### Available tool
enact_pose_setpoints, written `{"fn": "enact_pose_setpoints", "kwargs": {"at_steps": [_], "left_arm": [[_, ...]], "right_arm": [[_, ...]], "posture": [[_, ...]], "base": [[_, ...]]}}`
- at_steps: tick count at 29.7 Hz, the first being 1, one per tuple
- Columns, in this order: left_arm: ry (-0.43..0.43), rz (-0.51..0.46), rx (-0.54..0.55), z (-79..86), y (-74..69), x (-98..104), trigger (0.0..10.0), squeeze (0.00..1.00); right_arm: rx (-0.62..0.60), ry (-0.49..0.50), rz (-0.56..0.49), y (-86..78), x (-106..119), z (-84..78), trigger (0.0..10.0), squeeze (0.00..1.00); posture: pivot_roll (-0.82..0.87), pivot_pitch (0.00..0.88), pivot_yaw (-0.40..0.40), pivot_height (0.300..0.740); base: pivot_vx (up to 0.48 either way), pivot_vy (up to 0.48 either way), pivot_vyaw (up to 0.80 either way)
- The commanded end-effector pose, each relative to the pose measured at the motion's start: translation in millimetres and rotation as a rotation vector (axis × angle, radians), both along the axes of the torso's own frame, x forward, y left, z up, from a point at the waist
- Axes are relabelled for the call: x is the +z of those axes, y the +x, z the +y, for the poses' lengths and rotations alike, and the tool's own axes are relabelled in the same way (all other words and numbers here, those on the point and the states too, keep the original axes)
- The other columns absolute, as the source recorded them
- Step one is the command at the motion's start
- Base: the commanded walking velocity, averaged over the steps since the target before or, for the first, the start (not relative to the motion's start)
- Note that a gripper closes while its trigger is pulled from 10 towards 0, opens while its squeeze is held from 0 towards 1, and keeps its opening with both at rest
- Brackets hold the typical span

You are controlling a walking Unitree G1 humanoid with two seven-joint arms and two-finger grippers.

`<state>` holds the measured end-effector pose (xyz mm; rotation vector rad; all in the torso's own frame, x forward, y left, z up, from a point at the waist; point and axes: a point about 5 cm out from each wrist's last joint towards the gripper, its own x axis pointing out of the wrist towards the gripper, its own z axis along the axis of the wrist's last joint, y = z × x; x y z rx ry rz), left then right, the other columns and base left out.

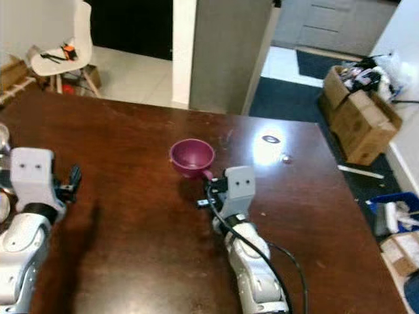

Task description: Setting the table

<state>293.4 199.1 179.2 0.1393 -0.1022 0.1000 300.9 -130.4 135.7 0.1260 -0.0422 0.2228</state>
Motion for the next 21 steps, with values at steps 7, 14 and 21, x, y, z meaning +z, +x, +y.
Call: {"fn": "enact_pose_setpoints", "kwargs": {"at_steps": [7, 14, 21], "left_arm": [[-0.008, 0.052, -0.072, -11.2, 6.8, -6, 10.0, 0.0], [0.005, 0.094, -0.185, -21.6, 12.6, -4, 10.0, 0.0], [0.02, 0.112, -0.279, -29.9, 15.3, -1, 10.0, 0.0]], "right_arm": [[-0.103, -0.059, 0.067, -6.6, -17, -19.4, 10.0, 0.0], [-0.103, -0.102, 0.091, 0.4, -24, -24.1, 10.0, 0.0], [-0.103, -0.137, 0.074, 15.8, -21, -30.2, 10.0, 0.0]], "posture": [[0.03, 0.0, 0.066, 0.74], [0.03, 0.0, 0.086, 0.74], [0.05, 0.01, 0.095, 0.74]], "base": [[0.0, 0.0, 0.0], [0.0, 0.0, 0.0], [0.0, 0.0, 0.0]]}}
